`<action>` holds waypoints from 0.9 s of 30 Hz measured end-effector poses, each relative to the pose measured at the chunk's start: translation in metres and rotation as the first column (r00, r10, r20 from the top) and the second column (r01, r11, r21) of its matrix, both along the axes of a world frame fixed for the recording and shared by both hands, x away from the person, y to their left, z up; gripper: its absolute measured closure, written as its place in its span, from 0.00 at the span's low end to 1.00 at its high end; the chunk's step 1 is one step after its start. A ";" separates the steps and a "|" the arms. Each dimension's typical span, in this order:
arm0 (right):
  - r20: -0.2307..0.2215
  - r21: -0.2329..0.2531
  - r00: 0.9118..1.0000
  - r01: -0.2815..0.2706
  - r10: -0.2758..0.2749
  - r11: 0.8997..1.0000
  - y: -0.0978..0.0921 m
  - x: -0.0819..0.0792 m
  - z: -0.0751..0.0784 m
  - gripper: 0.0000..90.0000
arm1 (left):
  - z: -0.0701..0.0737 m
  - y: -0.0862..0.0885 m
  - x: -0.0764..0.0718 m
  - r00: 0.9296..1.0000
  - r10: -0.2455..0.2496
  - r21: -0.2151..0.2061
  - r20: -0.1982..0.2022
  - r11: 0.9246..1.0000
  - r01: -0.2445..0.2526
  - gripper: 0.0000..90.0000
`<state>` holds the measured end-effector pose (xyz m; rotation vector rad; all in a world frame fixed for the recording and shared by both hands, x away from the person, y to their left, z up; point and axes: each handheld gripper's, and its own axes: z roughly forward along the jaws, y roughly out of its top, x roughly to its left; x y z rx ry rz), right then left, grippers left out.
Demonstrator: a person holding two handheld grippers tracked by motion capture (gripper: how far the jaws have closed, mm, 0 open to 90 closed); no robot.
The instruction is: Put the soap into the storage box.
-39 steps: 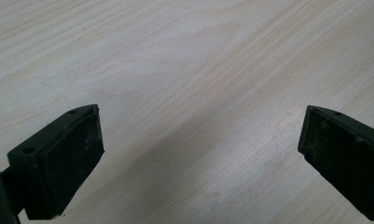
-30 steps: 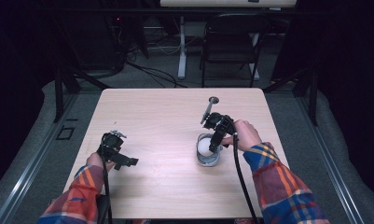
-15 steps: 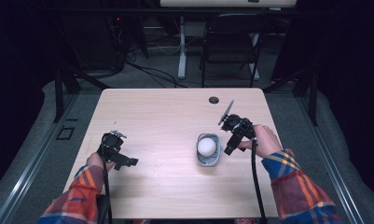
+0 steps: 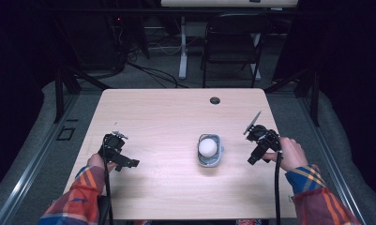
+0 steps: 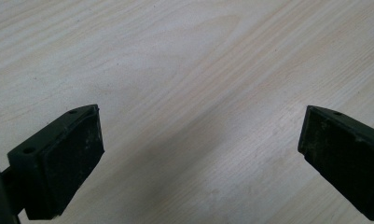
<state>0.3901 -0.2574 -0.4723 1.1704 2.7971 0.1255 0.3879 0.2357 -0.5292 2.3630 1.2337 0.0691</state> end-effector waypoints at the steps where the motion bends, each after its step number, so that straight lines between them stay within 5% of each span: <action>1: -0.011 -0.008 1.000 0.001 -0.001 1.000 -0.003 -0.001 -0.001 0.15 | 0.000 0.000 0.000 1.000 -0.001 0.000 0.000 1.000 0.001 0.00; 5: 0.000 0.021 0.999 0.051 -0.051 0.998 -0.018 -0.008 -0.011 0.15 | 0.000 0.000 0.000 1.000 -0.004 0.002 0.000 1.000 0.004 0.00; 11: -0.055 -0.067 0.998 0.032 -0.036 0.997 -0.032 -0.014 -0.020 0.15 | 0.000 0.000 0.000 1.000 0.000 -0.001 0.005 1.000 0.000 0.00; 13: -0.010 -0.006 0.995 0.097 -0.097 0.995 -0.037 -0.024 -0.034 0.14 | 0.000 0.000 0.000 1.000 0.001 -0.001 0.006 1.000 -0.001 0.00; 17: -0.060 -0.082 0.997 0.050 -0.055 0.995 -0.043 -0.027 -0.037 0.10 | 0.001 0.000 0.000 1.000 0.001 -0.003 0.005 1.000 -0.001 0.00; 18: -0.039 -0.044 0.995 0.086 -0.088 0.995 -0.044 -0.031 -0.044 0.09 | 0.001 0.000 -0.001 1.000 0.002 -0.005 0.004 1.000 -0.002 0.00; 20: -0.061 -0.072 0.996 0.066 -0.070 0.995 -0.046 -0.033 -0.048 0.07 | 0.001 0.000 -0.001 1.000 0.000 -0.008 0.003 1.000 0.000 0.00; 23: -0.073 -0.043 0.993 0.095 -0.098 0.995 -0.047 -0.039 -0.058 0.04 | 0.000 0.000 0.000 1.000 -0.003 -0.010 0.002 1.000 0.003 0.00; 25: -0.110 -0.095 0.992 0.054 -0.064 0.994 -0.049 -0.038 -0.058 0.03 | 0.000 0.000 0.000 1.000 -0.009 -0.010 0.002 1.000 0.009 0.00; 27: -0.072 -0.034 0.991 0.106 -0.109 0.994 -0.052 -0.043 -0.061 0.03 | 0.000 0.000 0.000 1.000 -0.014 -0.013 0.003 1.000 0.014 0.00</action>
